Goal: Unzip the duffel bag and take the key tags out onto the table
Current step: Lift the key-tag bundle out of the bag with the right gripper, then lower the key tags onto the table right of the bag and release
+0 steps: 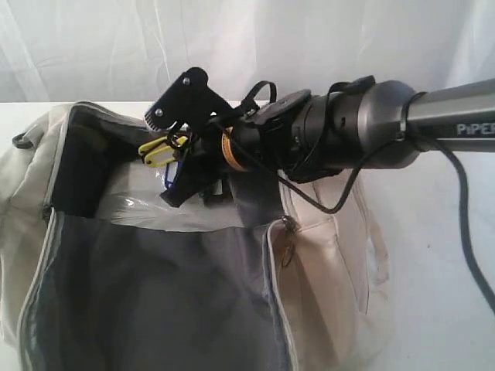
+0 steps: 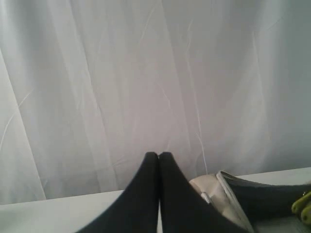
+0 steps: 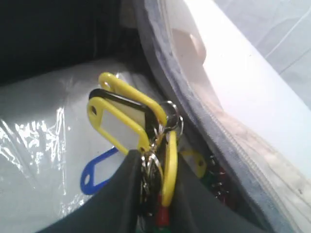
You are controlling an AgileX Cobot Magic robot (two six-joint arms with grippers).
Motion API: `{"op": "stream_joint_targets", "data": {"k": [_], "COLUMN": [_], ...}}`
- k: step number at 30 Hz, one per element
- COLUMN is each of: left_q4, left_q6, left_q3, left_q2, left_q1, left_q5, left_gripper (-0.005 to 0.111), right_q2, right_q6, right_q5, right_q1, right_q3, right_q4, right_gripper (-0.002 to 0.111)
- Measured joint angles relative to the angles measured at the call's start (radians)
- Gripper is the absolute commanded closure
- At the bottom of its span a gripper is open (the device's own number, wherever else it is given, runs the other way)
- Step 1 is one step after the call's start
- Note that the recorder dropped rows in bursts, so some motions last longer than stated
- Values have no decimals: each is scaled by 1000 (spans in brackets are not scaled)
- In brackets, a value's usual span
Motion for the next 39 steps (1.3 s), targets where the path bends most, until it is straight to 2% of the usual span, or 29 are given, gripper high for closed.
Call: {"op": "stream_joint_targets", "data": {"k": [13, 18, 23, 27, 32, 36, 39], "left_q4": [2, 2, 2, 2, 2, 2, 2], "left_q6": [0, 0, 2, 2, 2, 2, 2], "left_q3": [0, 0, 0, 0, 0, 0, 0], "left_q2": [0, 0, 0, 0, 0, 0, 0], "left_q1": [0, 0, 0, 0, 0, 0, 0], "left_q5": [2, 2, 2, 2, 4, 4, 4], "left_gripper": [107, 107, 107, 107, 107, 107, 107], "right_q2": [-205, -351, -489, -622, -757, -752, -704], "right_q6": [20, 40, 40, 39, -85, -148, -154], "right_q5": [0, -11, 84, 234, 350, 402, 524], "right_q1": [0, 0, 0, -36, -109, -166, -209], "right_q3": [2, 4, 22, 162, 375, 506, 571], "right_q4": [0, -2, -4, -3, 126, 172, 174], "right_gripper": [108, 108, 108, 108, 108, 108, 108]}}
